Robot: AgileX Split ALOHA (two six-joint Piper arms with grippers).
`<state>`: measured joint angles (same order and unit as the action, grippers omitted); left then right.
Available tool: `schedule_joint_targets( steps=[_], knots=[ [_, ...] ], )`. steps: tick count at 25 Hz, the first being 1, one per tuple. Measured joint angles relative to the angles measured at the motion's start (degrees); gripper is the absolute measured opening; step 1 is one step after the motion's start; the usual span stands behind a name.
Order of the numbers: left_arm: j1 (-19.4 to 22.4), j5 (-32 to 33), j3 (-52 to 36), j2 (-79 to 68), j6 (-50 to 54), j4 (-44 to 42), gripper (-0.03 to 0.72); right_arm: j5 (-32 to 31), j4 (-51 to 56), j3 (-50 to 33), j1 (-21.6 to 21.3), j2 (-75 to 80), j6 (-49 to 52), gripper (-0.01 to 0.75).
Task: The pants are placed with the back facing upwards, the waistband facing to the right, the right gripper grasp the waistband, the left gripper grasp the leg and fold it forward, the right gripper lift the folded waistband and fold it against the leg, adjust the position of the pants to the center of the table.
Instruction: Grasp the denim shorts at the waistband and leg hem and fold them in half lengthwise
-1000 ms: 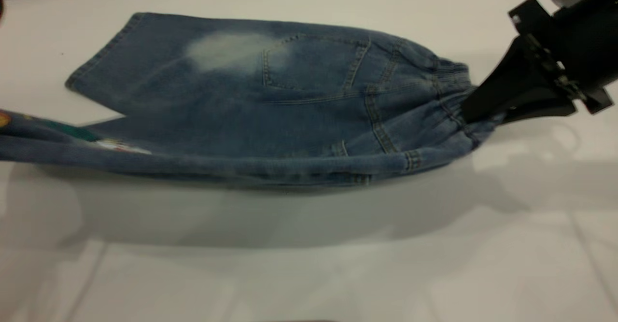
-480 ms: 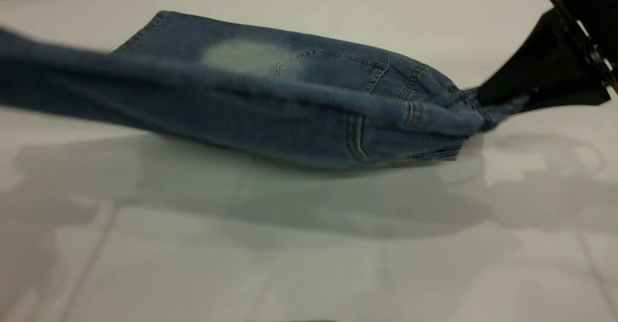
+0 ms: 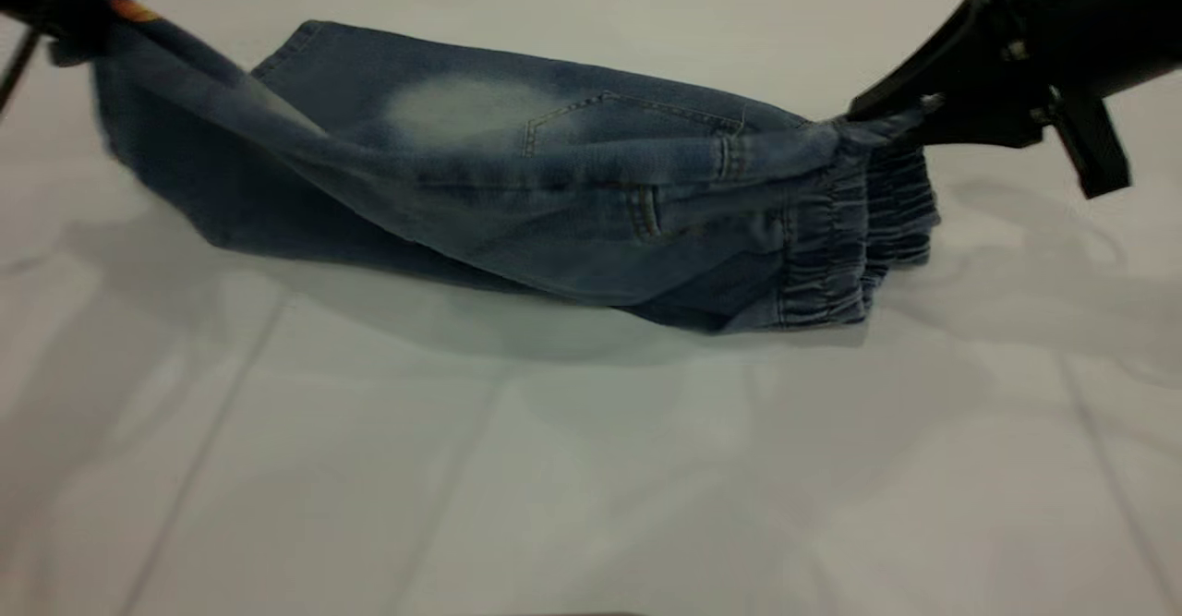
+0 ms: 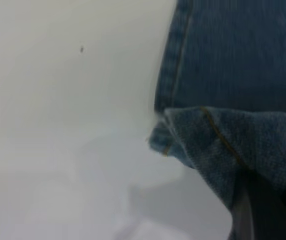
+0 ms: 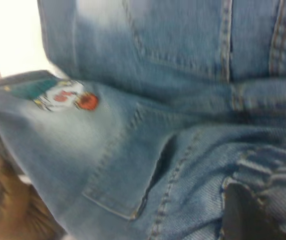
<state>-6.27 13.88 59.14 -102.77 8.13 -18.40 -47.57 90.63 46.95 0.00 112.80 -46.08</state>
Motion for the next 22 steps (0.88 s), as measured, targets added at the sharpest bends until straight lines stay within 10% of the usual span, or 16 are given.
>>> schedule_joint_targets(
  steps=[22],
  knots=[
    [-0.04, 0.65, 21.89, -23.15, 8.58, 0.46, 0.061, 8.48, 12.98, 3.74, -6.34, 7.06, 8.76, 0.084]
  ],
)
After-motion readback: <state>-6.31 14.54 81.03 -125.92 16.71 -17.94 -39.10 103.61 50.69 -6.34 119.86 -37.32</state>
